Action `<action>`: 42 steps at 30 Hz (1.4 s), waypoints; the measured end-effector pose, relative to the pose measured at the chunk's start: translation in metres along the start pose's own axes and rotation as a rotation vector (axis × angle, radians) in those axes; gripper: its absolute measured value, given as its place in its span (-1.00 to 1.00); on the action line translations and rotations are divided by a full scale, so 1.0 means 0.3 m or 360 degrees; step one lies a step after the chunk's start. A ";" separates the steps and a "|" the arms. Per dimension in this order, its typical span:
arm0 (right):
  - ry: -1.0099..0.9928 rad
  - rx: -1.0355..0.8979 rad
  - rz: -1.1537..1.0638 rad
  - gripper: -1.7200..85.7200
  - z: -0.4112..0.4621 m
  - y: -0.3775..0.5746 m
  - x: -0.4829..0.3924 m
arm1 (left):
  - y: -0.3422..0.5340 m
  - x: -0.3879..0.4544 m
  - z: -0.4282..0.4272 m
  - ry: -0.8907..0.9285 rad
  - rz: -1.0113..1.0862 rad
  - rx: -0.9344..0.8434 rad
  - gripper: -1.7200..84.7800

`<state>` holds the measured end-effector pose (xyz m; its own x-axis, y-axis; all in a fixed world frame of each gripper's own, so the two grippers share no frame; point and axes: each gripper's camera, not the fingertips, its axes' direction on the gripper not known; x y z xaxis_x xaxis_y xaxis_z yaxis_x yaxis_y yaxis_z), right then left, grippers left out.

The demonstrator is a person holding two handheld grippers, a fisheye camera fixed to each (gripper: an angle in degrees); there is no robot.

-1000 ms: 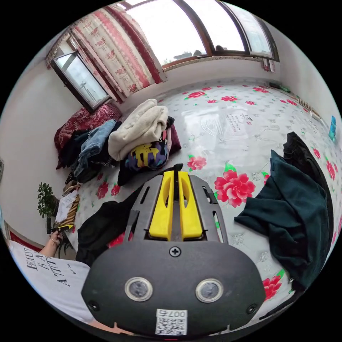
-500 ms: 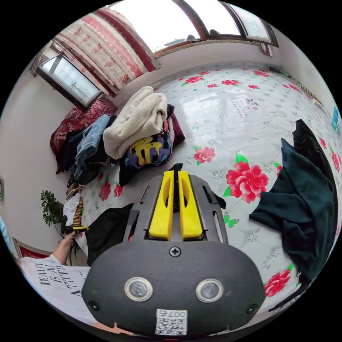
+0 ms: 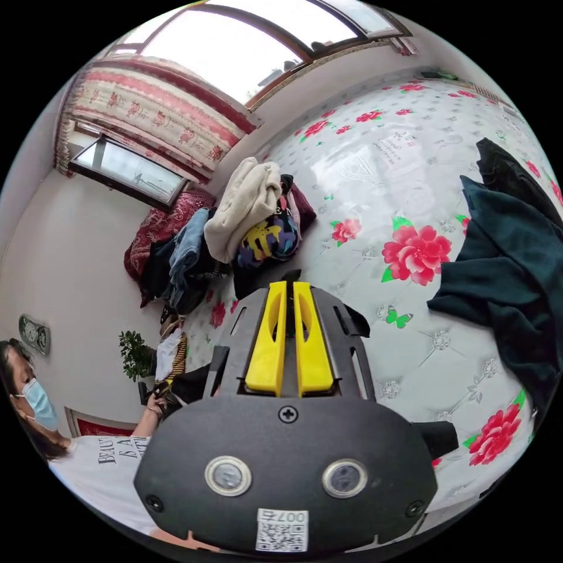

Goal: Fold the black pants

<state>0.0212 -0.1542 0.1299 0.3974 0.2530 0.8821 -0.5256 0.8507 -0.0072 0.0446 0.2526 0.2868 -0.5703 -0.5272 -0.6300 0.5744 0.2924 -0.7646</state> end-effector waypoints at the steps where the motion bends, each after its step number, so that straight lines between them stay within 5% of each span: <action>1: -0.0022 0.0002 -0.0010 -0.96 0.001 -0.002 -0.012 | -0.001 0.006 0.001 0.0009 -0.0001 0.0007 -0.98; 9: -0.0212 0.0361 -0.0394 -0.96 -0.393 0.098 -0.111 | 0.188 0.218 -0.179 0.0006 0.0583 0.0142 -0.98; 14: -0.0048 0.0152 -0.0436 -0.96 -0.503 0.357 0.094 | 0.463 0.277 -0.213 -0.0163 0.0852 -0.0035 -0.98; 20: 0.0381 -0.0366 -0.0025 -0.96 -0.261 0.746 0.422 | 0.699 0.230 0.093 -0.0366 0.0776 -0.0611 -0.98; 23: 0.0441 -0.0328 0.0032 -0.96 -0.261 0.836 0.462 | 0.726 0.269 0.183 -0.0495 0.0848 -0.0769 -0.98; 30: 0.0373 -0.0060 -0.0292 -0.96 -0.486 0.810 0.320 | 0.653 0.420 -0.022 -0.0517 0.0987 -0.0409 -0.98; 36: 0.0365 -0.0255 0.0087 -0.96 -0.389 0.962 0.526 | 0.764 0.331 0.193 -0.0587 0.0912 -0.0777 -0.98; 42: 0.0363 -0.0157 0.0262 -0.90 -0.456 1.078 0.613 | 0.860 0.308 0.281 -0.0793 0.0830 -0.0765 -0.97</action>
<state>0.0273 0.2306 0.2254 0.4777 0.4786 0.7367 -0.5258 0.8276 -0.1967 0.1896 0.2120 0.0429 0.0853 -0.4871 -0.8692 0.3161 0.8405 -0.4400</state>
